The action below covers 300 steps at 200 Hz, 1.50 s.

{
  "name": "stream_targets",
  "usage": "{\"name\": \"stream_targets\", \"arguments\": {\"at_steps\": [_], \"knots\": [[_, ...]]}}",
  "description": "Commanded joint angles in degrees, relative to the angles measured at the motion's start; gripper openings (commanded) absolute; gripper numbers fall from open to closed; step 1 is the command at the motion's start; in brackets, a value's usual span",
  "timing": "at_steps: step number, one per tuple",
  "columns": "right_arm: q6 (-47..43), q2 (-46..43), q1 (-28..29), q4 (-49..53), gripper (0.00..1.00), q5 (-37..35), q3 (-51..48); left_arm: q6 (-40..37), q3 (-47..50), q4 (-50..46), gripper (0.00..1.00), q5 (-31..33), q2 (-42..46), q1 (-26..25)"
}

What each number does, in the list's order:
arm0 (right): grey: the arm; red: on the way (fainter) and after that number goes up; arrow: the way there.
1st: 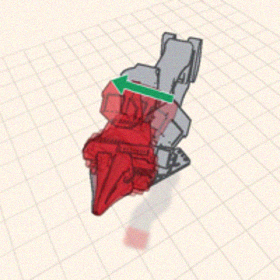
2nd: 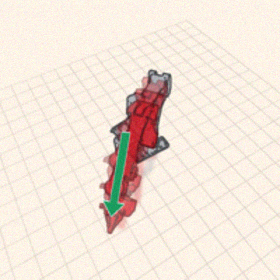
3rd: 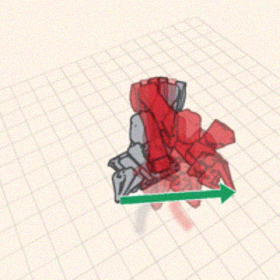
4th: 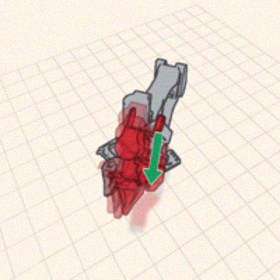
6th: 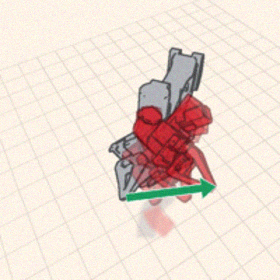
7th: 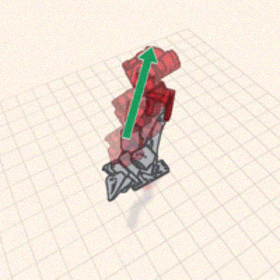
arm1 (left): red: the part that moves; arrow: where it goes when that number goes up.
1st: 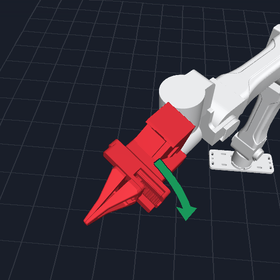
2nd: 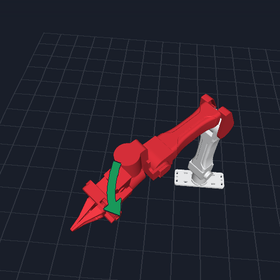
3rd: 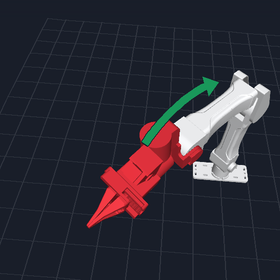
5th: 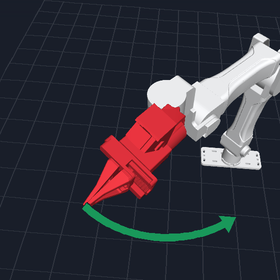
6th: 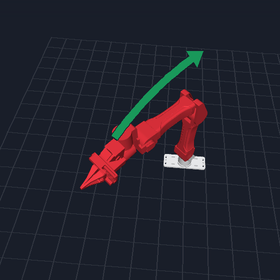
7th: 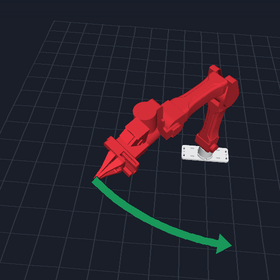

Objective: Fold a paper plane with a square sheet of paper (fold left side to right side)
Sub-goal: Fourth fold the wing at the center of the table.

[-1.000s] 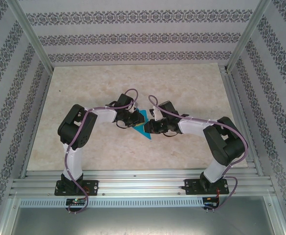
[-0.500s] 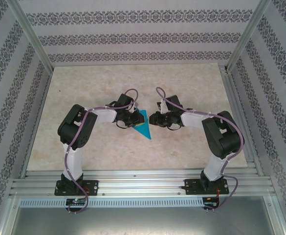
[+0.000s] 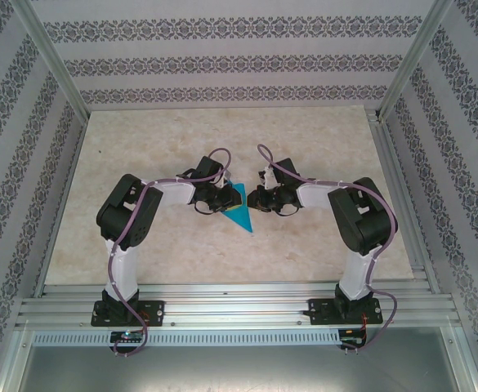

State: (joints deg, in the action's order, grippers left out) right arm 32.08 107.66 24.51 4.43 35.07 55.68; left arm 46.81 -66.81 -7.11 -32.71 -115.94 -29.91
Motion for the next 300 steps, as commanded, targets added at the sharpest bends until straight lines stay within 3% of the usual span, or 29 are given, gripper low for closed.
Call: {"name": "stream_targets", "arguments": {"at_steps": [1, 17, 72, 108, 176, 208, 237, 300], "knots": [[0.1, 1.0, 0.3, -2.3, 0.07, 1.8, 1.6, -1.5, 1.6, -1.1, 0.21, 1.6, -0.6, -1.2], [-0.2, 1.0, 0.4, -1.7, 0.00, 1.9, 1.9, -1.9, 1.6, -1.4, 0.22, 1.6, 0.2, -1.1], [-1.9, 0.9, 0.4, 0.3, 0.00, 1.1, 1.6, -4.7, 1.5, -5.5, 0.35, 1.5, 8.1, 0.5], [-2.2, 0.4, 0.5, 0.1, 0.00, 1.2, 1.5, -5.6, 3.8, -7.6, 0.37, 3.7, 12.4, 1.3], [-2.0, -1.0, 1.2, -0.2, 0.00, 1.4, 1.0, -5.2, 4.1, -6.2, 0.23, 4.3, 6.0, 1.3], [-1.7, -0.9, 2.2, 0.4, 0.12, 1.2, 1.7, -5.0, 4.8, -5.6, 0.18, 4.5, 4.7, 1.3], [-1.6, -1.2, 2.9, 0.4, 0.16, 1.2, 2.0, -5.1, 5.4, -5.5, 0.16, 4.8, 4.0, 1.3], [-2.5, -3.5, 3.6, 1.7, 0.15, 1.5, 3.1, -5.7, 5.7, -6.0, 0.09, 5.8, 3.4, 1.2]]}}
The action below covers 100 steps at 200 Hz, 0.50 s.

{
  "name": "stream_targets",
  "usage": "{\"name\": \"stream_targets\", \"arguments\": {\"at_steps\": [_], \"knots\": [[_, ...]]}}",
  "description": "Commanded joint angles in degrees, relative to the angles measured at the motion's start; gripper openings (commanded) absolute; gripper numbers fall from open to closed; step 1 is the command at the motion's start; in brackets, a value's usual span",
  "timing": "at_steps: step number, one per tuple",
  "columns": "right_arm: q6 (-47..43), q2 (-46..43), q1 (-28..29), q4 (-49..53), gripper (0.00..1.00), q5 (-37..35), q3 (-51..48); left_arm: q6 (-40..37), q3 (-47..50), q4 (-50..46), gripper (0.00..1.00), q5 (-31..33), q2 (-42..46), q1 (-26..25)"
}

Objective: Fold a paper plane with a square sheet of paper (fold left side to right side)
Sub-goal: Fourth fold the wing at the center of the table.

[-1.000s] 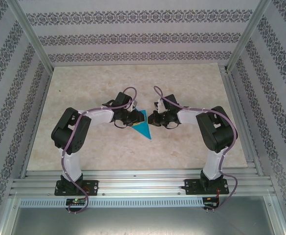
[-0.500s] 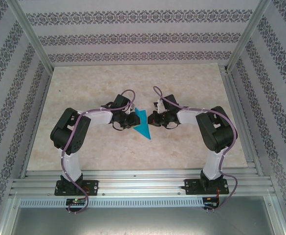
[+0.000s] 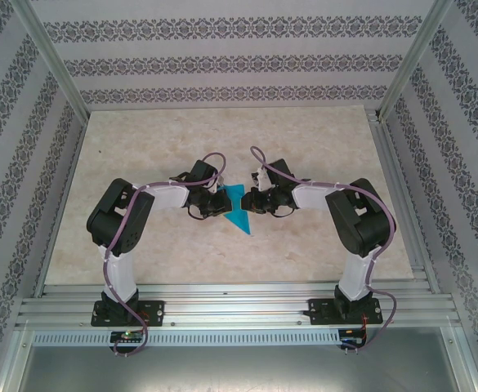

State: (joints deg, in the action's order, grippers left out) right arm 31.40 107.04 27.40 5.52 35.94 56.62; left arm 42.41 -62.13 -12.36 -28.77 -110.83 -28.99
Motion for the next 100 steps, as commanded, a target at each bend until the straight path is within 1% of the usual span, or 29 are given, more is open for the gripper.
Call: {"name": "stream_targets", "arguments": {"at_steps": [1, 31, 62, 100], "knots": [[-1.8, -2.9, 0.8, 0.7, 0.15, 0.6, 2.2, -1.3, 1.0, -0.8, 0.09, 1.9, -1.7, 0.3], [-2.6, -4.1, 2.1, 2.1, 0.17, 0.6, 2.8, -1.3, 0.8, -1.0, 0.08, 2.3, -2.0, 0.2], [-3.5, -3.4, 3.8, 3.6, 0.17, -0.2, 3.8, -1.2, 0.8, -0.9, 0.08, 2.2, -2.3, 0.2], [-3.3, -3.1, 4.2, 3.4, 0.17, -0.8, 3.8, -1.3, 0.8, -1.0, 0.07, 2.2, -2.3, 0.2]]}}
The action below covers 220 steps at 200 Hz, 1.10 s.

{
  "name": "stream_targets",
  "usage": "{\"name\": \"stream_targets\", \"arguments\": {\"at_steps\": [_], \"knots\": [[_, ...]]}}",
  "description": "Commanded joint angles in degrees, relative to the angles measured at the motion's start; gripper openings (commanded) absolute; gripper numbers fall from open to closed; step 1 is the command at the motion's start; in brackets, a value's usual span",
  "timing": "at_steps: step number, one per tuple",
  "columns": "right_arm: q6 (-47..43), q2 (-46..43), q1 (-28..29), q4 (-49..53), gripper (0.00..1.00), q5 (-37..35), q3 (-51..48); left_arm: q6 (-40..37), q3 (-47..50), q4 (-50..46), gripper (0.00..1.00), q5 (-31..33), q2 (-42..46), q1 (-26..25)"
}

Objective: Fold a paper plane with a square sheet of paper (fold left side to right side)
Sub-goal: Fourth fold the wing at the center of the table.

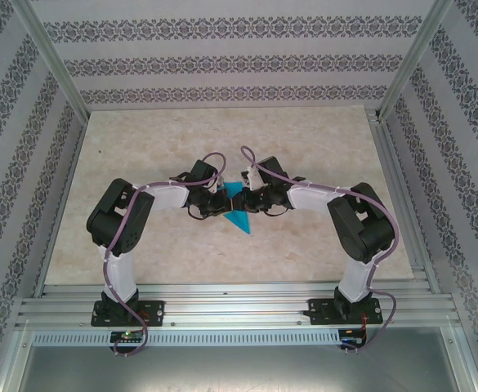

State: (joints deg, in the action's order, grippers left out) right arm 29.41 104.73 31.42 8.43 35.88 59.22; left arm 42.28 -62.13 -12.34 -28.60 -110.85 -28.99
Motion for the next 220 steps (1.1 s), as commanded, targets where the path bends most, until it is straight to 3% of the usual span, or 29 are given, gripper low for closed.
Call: {"name": "stream_targets", "arguments": {"at_steps": [1, 99, 220], "knots": [[-1.4, -0.8, 0.1, 0.5, 0.17, -0.7, 1.1, -1.2, 0.7, -1.0, 0.07, 2.1, -2.3, 0.2], [-4.3, 5.0, -2.6, 1.2, 0.03, 5.2, 3.0, -1.2, 1.0, -1.1, 0.07, 2.2, -2.3, 0.0], [-8.4, 10.3, -5.9, 4.2, 0.04, 9.1, 6.2, -1.3, 1.3, -1.1, 0.06, 2.3, -2.3, -0.3]]}}
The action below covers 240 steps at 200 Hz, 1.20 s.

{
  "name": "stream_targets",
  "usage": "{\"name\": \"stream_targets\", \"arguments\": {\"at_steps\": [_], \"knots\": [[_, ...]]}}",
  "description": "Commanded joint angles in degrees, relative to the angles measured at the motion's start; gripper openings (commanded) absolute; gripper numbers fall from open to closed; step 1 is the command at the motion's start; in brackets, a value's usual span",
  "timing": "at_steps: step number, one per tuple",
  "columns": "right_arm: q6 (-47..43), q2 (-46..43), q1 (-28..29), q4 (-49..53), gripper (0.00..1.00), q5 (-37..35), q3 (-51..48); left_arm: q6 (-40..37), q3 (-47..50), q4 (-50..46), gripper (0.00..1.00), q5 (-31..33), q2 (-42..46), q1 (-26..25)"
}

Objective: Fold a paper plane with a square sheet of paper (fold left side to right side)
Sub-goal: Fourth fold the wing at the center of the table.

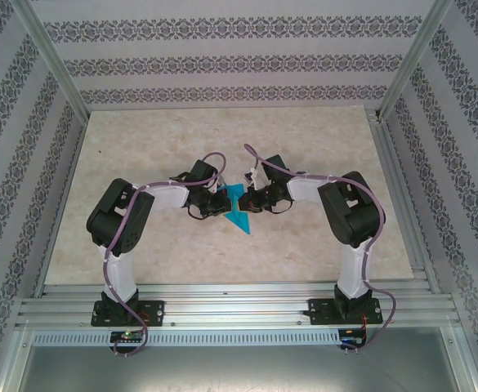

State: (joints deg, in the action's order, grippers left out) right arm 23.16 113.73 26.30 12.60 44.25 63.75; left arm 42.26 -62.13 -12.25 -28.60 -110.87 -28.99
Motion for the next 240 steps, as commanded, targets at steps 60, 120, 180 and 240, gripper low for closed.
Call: {"name": "stream_targets", "arguments": {"at_steps": [60, 120, 180, 240], "knots": [[-2.2, 1.1, -2.3, 0.4, 0.04, 0.4, 1.8, -1.5, 0.9, -1.5, 0.06, 2.2, -2.3, -0.3], [-3.2, 2.0, -2.7, 2.6, 0.04, -0.7, 2.7, -1.5, 1.0, -1.7, 0.06, 2.2, -2.3, -0.4], [-4.1, 1.2, -3.3, 3.7, 0.04, -1.1, 2.2, -1.6, 0.7, -1.9, 0.06, 2.2, -2.3, -0.4], [-4.1, 0.2, -3.7, 3.6, 0.04, -0.2, 1.5, -1.6, 0.8, -1.9, 0.06, 2.3, -2.5, -0.5]]}}
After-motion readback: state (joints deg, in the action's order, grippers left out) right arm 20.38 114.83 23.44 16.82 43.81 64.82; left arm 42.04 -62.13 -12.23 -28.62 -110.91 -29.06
